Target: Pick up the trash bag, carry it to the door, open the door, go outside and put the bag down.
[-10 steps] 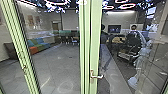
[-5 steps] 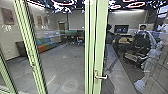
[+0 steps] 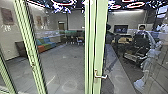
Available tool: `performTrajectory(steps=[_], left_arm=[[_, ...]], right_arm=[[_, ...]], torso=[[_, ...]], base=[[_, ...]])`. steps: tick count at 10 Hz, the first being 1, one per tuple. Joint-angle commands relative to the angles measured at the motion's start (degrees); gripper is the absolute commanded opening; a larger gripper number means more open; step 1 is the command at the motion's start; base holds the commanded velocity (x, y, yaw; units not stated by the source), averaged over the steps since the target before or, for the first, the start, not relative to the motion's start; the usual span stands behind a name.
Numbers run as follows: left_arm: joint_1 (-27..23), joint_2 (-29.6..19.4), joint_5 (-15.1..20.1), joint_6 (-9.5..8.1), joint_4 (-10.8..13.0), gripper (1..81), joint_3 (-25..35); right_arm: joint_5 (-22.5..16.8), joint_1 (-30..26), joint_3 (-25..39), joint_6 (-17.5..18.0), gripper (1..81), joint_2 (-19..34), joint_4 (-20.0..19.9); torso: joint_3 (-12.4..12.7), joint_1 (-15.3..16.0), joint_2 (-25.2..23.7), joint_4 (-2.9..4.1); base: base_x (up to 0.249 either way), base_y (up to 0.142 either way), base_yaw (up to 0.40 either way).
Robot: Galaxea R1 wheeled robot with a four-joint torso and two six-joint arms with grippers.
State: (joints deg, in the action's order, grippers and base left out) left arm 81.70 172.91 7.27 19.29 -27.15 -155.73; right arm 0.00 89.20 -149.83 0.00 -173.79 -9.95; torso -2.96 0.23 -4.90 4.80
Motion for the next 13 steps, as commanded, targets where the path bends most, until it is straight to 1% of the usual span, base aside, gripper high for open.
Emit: performTrajectory(steps=[1,2,5,6,7,9,11,13], left_arm=[[-4.0,-0.5,3.8,0.31,-0.4,1.0,0.4],[-4.0,-0.6,3.9,0.23,-0.4,1.0,0.4],[-4.0,-0.6,3.9,0.23,-0.3,1.0,0.4],[-4.0,-0.6,3.9,0.23,-0.3,1.0,0.4],[-4.0,-0.6,3.9,0.23,-0.4,1.0,0.4],[-4.0,-0.7,3.8,0.23,-0.6,1.0,0.4],[-4.0,-0.7,3.8,0.23,-0.6,1.0,0.5],[-4.0,-0.7,3.8,0.23,-0.7,1.0,0.5]], right_arm=[[-0.1,-1.5,10.5,-0.4,81.1,5.3,0.2],[1.0,-1.3,17.1,-0.4,81.1,9.1,0.2],[2.1,-1.3,30.3,-0.4,81.1,16.7,0.3],[2.7,-1.3,33.7,-0.4,81.1,18.7,0.1],[3.3,-1.3,35.1,-0.3,81.1,19.9,-0.2],[3.6,-1.3,35.0,0.1,81.1,21.8,-0.4],[3.7,-1.3,36.2,0.1,81.1,23.5,-0.6],[4.5,-1.3,39.6,0.2,81.1,25.8,-0.6]], torso=[[0.0,0.0,0.0,0.0],[0.0,0.0,0.0,0.0],[0.0,0.0,0.0,0.0],[0.0,0.0,0.0,0.0],[0.0,0.0,0.0,0.0],[0.0,0.0,0.0,0.0],[0.0,0.0,0.0,0.0],[0.0,-0.2,-0.1,0.0]], base=[[0.0,0.0,0.0],[0.0,0.0,0.0],[0.0,0.0,0.0],[0.0,0.0,0.0],[0.0,0.0,0.0],[0.0,0.0,0.0],[0.08,0.0,0.0],[0.117,0.0,0.0]])
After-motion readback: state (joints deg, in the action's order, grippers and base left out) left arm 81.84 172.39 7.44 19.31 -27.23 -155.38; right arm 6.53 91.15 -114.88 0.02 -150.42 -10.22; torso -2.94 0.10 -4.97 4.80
